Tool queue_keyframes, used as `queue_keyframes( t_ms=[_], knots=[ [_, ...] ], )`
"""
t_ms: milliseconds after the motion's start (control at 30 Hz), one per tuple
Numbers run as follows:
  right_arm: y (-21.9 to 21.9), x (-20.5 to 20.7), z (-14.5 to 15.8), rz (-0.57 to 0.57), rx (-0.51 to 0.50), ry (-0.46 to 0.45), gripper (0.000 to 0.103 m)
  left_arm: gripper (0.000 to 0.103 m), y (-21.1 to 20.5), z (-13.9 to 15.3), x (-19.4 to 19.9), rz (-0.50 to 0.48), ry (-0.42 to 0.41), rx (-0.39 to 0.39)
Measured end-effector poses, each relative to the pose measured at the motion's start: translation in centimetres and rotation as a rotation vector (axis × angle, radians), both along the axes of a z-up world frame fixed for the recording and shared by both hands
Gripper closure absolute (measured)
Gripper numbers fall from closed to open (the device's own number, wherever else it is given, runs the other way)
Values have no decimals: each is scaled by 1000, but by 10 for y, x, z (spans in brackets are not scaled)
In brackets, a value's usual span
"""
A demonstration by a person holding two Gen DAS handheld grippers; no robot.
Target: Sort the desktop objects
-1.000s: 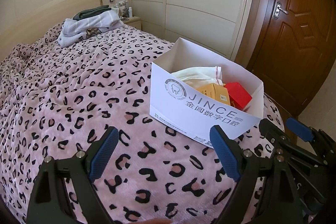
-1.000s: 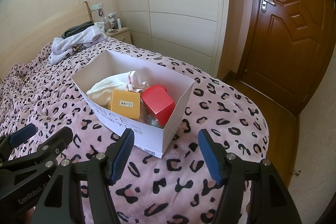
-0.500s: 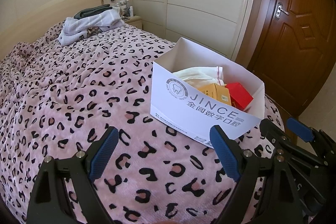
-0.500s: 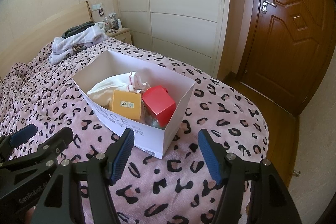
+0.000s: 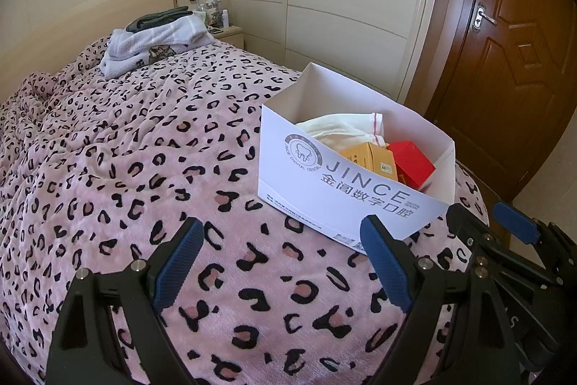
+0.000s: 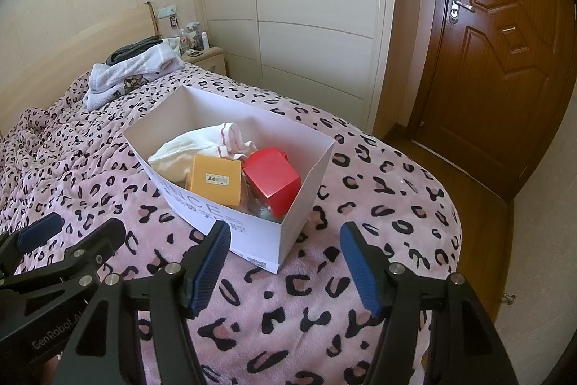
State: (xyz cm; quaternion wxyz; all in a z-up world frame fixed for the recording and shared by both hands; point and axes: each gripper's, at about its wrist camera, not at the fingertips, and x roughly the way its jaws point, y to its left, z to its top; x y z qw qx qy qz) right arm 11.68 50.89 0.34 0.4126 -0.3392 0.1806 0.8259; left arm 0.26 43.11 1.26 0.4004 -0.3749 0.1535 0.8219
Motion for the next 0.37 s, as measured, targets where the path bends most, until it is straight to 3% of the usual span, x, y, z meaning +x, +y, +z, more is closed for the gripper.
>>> queue_keyframes(
  t_ms=[367],
  knots=[
    [3,-4,-1,3,-5,0,38,14,2,-1,5,-3,55,-18]
  ],
)
